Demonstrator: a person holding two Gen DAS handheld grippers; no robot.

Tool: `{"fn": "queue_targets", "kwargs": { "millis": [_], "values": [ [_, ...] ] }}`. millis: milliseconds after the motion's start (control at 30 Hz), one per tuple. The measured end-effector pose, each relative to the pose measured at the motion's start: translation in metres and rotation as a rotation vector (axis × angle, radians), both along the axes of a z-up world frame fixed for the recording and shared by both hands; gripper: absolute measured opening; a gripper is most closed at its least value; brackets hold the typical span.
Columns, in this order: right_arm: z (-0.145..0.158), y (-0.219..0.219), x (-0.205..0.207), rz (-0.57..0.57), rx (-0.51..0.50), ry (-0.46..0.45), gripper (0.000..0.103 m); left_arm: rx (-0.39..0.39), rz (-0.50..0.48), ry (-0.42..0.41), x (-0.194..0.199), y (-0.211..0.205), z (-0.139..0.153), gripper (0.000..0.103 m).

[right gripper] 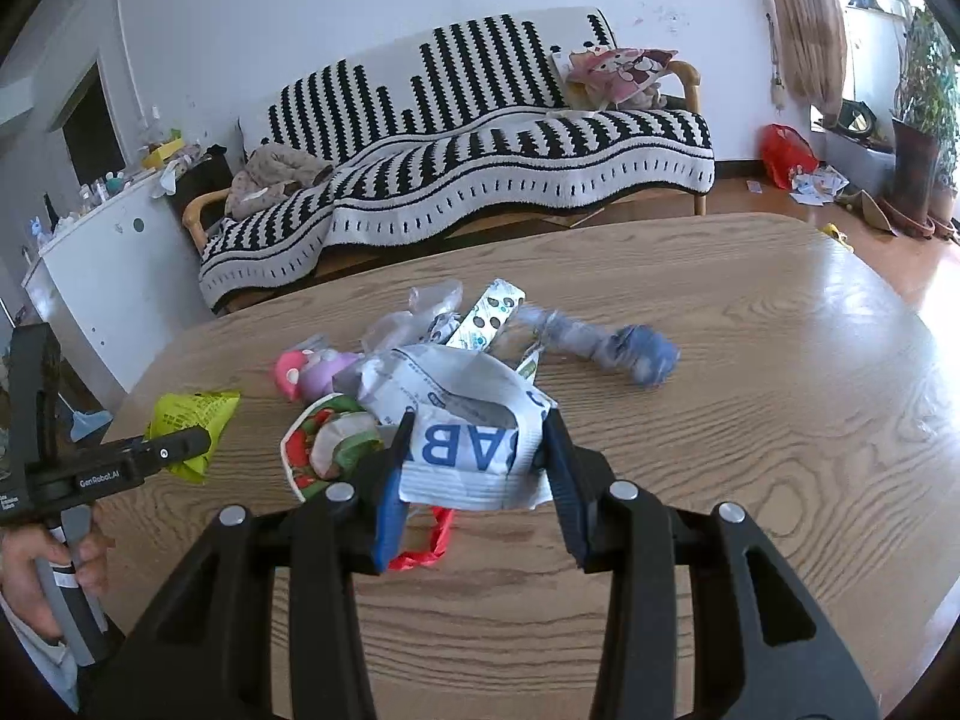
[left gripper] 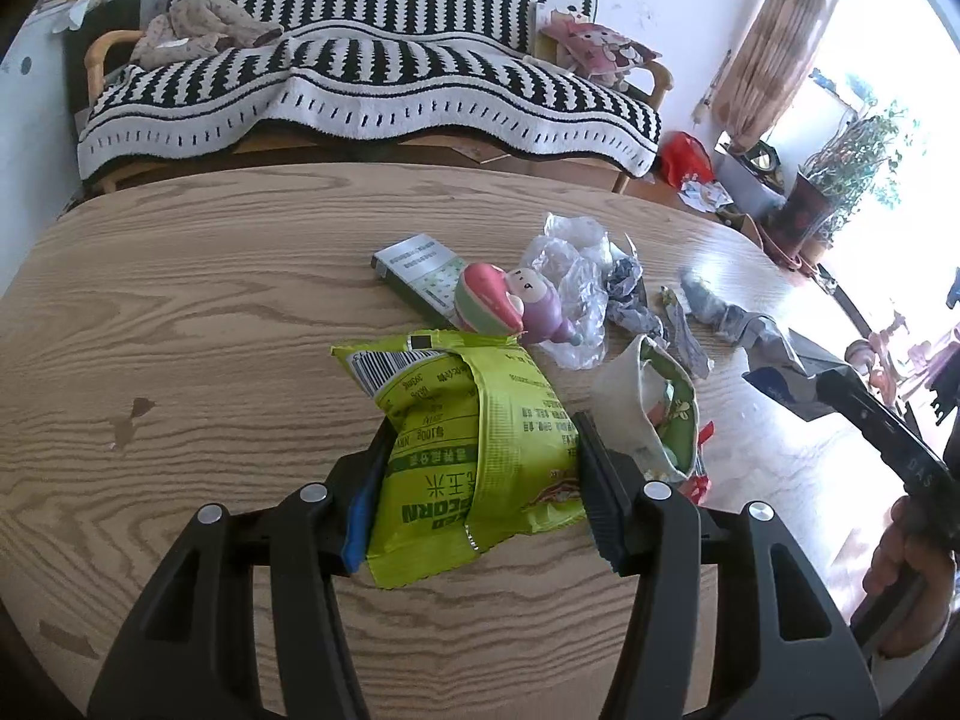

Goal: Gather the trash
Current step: 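Carry the snack bag and paper to the black bin and release both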

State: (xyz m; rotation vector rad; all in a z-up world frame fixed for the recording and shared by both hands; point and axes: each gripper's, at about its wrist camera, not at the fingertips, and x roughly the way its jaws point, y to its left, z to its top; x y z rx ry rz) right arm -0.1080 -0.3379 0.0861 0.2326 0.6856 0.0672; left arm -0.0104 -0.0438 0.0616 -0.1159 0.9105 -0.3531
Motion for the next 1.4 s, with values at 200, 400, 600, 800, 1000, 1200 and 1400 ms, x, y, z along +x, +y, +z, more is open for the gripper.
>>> {"fn": "queue_targets", "kwargs": {
  "millis": [200, 400, 600, 800, 1000, 1200, 1400],
  "values": [
    [-0.008, 0.002, -0.006, 0.003, 0.016, 0.026, 0.041, 0.018, 0.004, 0.022, -0.007, 0.002, -0.003, 0.055],
    [-0.001, -0.014, -0.032, -0.038, 0.034, 0.012, 0.041, 0.013, -0.042, 0.015, -0.023, -0.015, 0.007, 0.055],
    [0.028, -0.055, -0.095, -0.141, 0.029, -0.053, 0.041, -0.011, -0.208, -0.017, -0.067, -0.082, 0.027, 0.055],
    [0.045, -0.094, -0.18, -0.239, 0.01, -0.082, 0.041, -0.04, -0.407, 0.018, -0.136, -0.161, 0.023, 0.055],
    [-0.007, -0.129, -0.257, -0.364, 0.079, 0.024, 0.041, -0.008, -0.571, 0.12, -0.207, -0.232, -0.019, 0.055],
    [-0.109, -0.16, -0.281, -0.48, 0.234, 0.244, 0.041, 0.079, -0.651, 0.32, -0.241, -0.282, -0.1, 0.055],
    [-0.134, -0.168, -0.282, -0.502, 0.271, 0.288, 0.041, 0.111, -0.698, 0.305, -0.244, -0.291, -0.105, 0.055]
  ]
}}
